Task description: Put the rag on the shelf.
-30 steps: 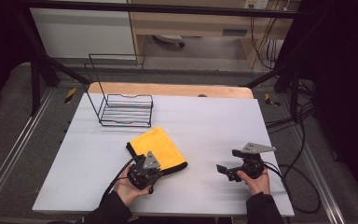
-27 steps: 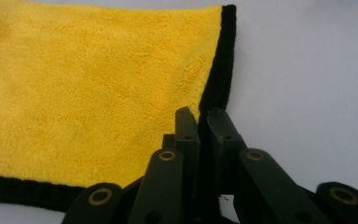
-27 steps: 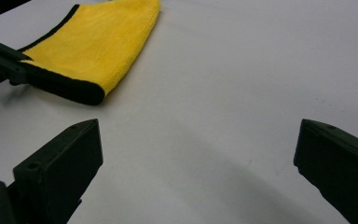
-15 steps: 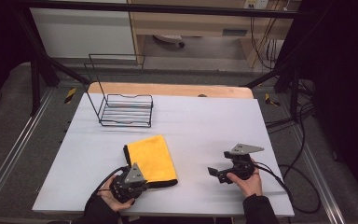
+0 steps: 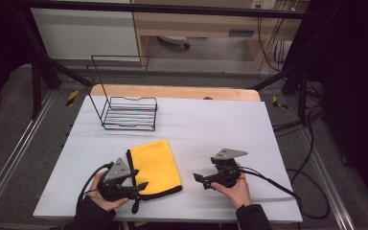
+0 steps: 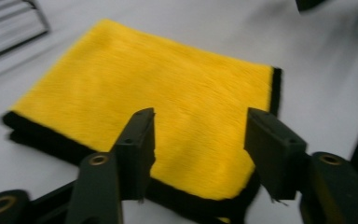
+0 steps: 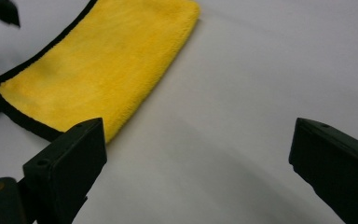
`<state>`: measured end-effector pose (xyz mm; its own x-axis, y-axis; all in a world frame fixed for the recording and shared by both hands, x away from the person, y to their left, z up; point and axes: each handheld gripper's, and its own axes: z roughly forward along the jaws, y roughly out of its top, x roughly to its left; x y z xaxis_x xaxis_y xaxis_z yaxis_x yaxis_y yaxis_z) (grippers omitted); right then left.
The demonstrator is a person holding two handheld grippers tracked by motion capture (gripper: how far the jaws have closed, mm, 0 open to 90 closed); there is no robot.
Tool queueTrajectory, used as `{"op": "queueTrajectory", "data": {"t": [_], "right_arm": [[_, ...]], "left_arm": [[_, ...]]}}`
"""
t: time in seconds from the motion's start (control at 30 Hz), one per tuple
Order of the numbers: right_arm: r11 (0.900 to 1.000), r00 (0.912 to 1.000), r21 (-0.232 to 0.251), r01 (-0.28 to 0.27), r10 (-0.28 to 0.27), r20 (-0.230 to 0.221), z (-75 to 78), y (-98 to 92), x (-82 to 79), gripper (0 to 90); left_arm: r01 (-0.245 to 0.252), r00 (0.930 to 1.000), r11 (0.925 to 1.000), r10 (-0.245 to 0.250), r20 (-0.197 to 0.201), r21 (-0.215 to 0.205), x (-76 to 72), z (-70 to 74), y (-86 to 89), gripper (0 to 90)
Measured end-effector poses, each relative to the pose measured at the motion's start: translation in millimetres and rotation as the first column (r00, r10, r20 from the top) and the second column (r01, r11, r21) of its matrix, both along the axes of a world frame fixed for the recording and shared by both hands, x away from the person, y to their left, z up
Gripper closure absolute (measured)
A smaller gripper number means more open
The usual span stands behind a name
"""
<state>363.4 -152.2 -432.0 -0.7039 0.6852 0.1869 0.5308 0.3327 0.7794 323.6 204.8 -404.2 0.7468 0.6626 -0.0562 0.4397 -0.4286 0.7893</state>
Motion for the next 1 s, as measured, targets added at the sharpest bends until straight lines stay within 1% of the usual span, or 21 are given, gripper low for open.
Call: {"op": "queueTrajectory", "data": {"t": [0.03, 0.13, 0.17, 0.2, 0.27, 0.3, 0.33, 0.37, 0.4, 0.47, 0.5, 0.53, 0.6, 0.63, 0.67, 0.7, 0.73, 0.77, 0.9, 0.97, 1.0], "right_arm": [[1.0, 0.9999, -0.011, -0.011, 0.011, -0.002, -1.1, 8.1, 0.5, 6.0], [0.999, 0.9992, -0.039, -0.037, 0.036, -0.015, -5.0, 29.5, 3.2, 11.5], [0.998, 0.9986, -0.04, -0.049, 0.048, -0.021, -6.5, 35.1, 4.8, 13.7], [0.998, 0.9982, -0.038, -0.054, 0.053, -0.029, -8.1, 40.4, 6.0, 17.2], [0.997, 0.9977, -0.042, -0.06, 0.058, -0.035, -9.7, 45.2, 7.0, 19.9], [0.997, 0.9974, -0.043, -0.063, 0.061, -0.039, -11.6, 49.5, 7.6, 23.9], [0.996, 0.9964, -0.049, -0.068, 0.066, -0.053, -15.2, 56.5, 7.2, 35.0], [0.996, 0.9964, -0.049, -0.068, 0.066, -0.053, -15.2, 56.5, 7.2, 35.0], [0.995, 0.9956, -0.061, -0.076, 0.072, -0.059, -17.7, 62.7, 6.0, 42.0], [0.996, 0.9935, -0.047, -0.081, 0.076, -0.085, -19.6, 65.8, 5.2, 47.6], [0.996, 0.9935, -0.047, -0.081, 0.076, -0.085, -19.6, 65.8, 5.2, 47.6], [0.996, 0.9908, -0.038, -0.084, 0.079, -0.11, -21.1, 66.4, 5.2, 54.2], [0.996, 0.9906, -0.035, -0.082, 0.078, -0.112, -21.4, 66.8, 4.6, 56.4], [0.996, 0.9868, -0.016, -0.084, 0.081, -0.14, -21.7, 67.7, 2.8, 65.5], [0.996, 0.9868, -0.016, -0.084, 0.081, -0.14, -21.7, 67.7, 2.8, 65.5], [0.997, 0.9859, -0.009, -0.08, 0.078, -0.148, -22.3, 68.6, 1.1, 71.9], [0.997, 0.9859, -0.009, -0.08, 0.078, -0.148, -22.3, 68.6, 1.1, 71.9], [0.998, 0.9848, -0.001, -0.067, 0.066, -0.161, -21.4, 68.6, -0.5, 78.9], [0.998, 0.9852, 0.005, -0.055, 0.055, -0.162, -19.3, 68.2, -3.7, 83.9], [0.999, 0.9843, 0.003, -0.042, 0.042, -0.172, -17.0, 67.6, -8.7, 84.6], [0.999, 0.9843, 0.003, -0.042, 0.042, -0.172, -17.0, 67.6, -8.7, 84.6]], "left_arm": [[0.0, 1.0, 1.0, 0.0, 0.0, 0.0, 0.0, 0.0, 0.0, 35.0], [-0.056, 0.9984, 0.9979, 0.055, -0.011, -0.033, 10.9, -1.8, 14.0, 26.5], [-0.07, 0.9974, 0.9969, 0.07, -0.016, -0.036, 14.1, -3.3, 17.9, 24.3], [-0.105, 0.9943, 0.9937, 0.105, -0.021, -0.038, 20.1, -6.7, 24.6, 22.0], [-0.122, 0.9923, 0.9918, 0.121, -0.024, -0.039, 23.2, -8.4, 27.7, 20.6], [-0.139, 0.99, 0.9893, 0.138, -0.03, -0.042, 26.5, -9.8, 30.5, 19.7], [-0.15, 0.9883, 0.9875, 0.148, -0.035, -0.049, 29.6, -11.0, 33.3, 18.7], [-0.158, 0.987, 0.9862, 0.156, -0.04, -0.052, 32.7, -11.7, 36.3, 18.7], [-0.166, 0.9854, 0.9845, 0.163, -0.047, -0.057, 35.4, -12.2, 38.9, 17.7], [-0.183, 0.9821, 0.9806, 0.179, -0.059, -0.07, 40.5, -13.0, 43.2, 16.7], [-0.191, 0.9803, 0.9787, 0.186, -0.066, -0.076, 42.8, -13.3, 45.2, 16.7], [-0.2, 0.9786, 0.9765, 0.195, -0.067, -0.081, 45.2, -13.8, 46.9, 16.1], [-0.218, 0.9743, 0.9729, 0.212, -0.076, -0.077, 50.3, -14.9, 49.8, 15.8], [-0.227, 0.9722, 0.9712, 0.221, -0.079, -0.074, 52.8, -15.7, 51.0, 15.6], [-0.232, 0.9706, 0.97, 0.226, -0.083, -0.072, 55.4, -16.3, 51.7, 15.6], [-0.242, 0.9677, 0.9675, 0.236, -0.089, -0.072, 58.0, -17.2, 52.0, 15.5], [-0.251, 0.9654, 0.9652, 0.243, -0.094, -0.075, 60.7, -18.2, 52.4, 15.5], [-0.26, 0.9626, 0.9624, 0.251, -0.101, -0.08, 63.5, -19.3, 52.4, 16.6], [-0.293, 0.9517, 0.9532, 0.283, -0.118, -0.075, 75.9, -25.5, 49.4, 20.2], [-0.31, 0.9452, 0.948, 0.299, -0.132, -0.073, 81.2, -28.3, 47.0, 24.4], [-0.312, 0.9443, 0.9474, 0.301, -0.133, -0.071, 83.4, -29.3, 45.9, 24.4]]}}
